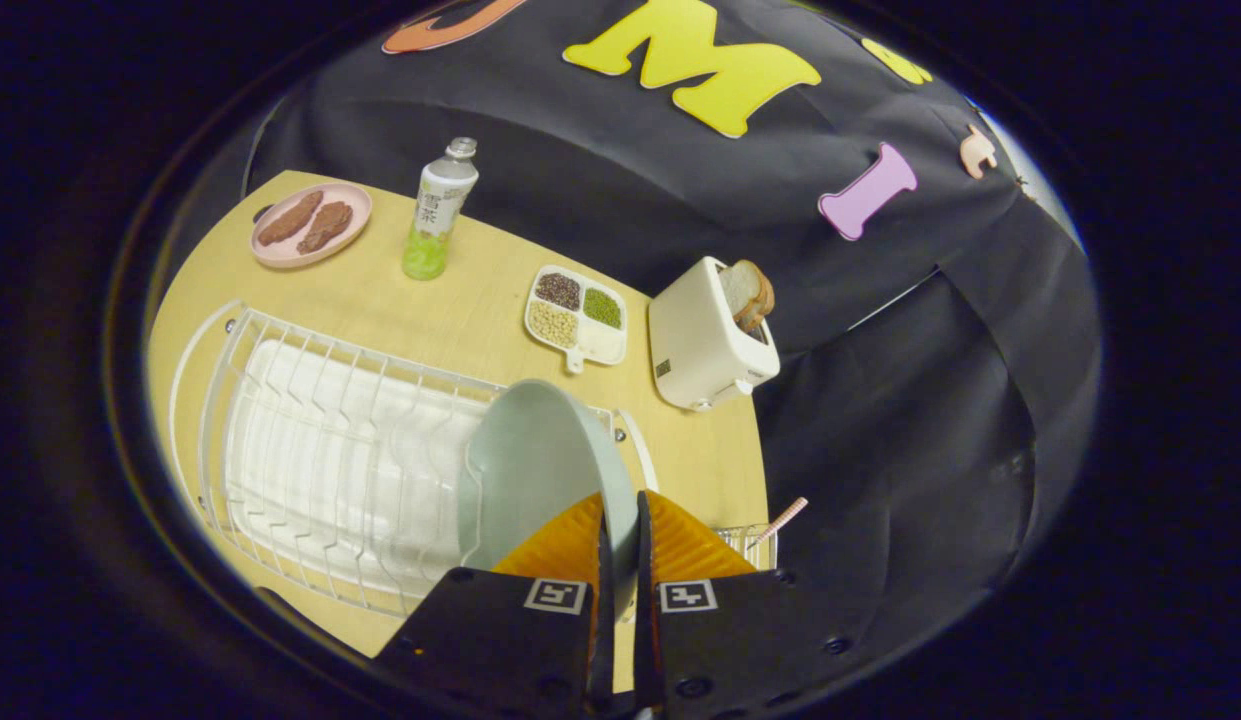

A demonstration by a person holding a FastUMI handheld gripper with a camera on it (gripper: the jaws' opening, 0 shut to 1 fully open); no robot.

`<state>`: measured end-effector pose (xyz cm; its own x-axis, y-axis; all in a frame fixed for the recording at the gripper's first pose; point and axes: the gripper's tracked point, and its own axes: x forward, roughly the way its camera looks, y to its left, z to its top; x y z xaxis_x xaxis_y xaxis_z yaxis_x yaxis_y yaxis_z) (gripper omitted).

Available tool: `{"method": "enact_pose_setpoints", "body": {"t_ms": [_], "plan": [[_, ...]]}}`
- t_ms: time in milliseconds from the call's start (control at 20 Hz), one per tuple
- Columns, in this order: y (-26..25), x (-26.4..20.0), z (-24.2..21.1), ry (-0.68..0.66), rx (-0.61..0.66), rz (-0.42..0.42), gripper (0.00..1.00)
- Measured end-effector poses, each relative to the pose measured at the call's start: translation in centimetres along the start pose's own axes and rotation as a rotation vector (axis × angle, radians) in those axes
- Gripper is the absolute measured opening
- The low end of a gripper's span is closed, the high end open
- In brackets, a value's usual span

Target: Take the plate from the dish rack, then take the spoon from the basket and place it into the plate.

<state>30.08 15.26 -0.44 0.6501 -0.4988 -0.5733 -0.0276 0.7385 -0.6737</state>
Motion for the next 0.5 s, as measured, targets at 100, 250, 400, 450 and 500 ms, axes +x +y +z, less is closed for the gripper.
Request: {"method": "enact_pose_setpoints", "body": {"t_ms": [100, 250, 400, 450, 500], "plan": [[-0.3, -0.7, 0.2, -0.028, 0.033, -0.030, 0.13], [-1.4, -1.4, 0.3, -0.075, 0.069, -0.089, 0.13], [-2.1, -2.2, -0.2, -0.113, 0.100, -0.085, 0.13], [-2.0, -2.6, -0.6, -0.125, 0.135, -0.057, 0.13], [-1.9, -3.1, -1.1, -0.138, 0.166, -0.020, 0.13]]}}
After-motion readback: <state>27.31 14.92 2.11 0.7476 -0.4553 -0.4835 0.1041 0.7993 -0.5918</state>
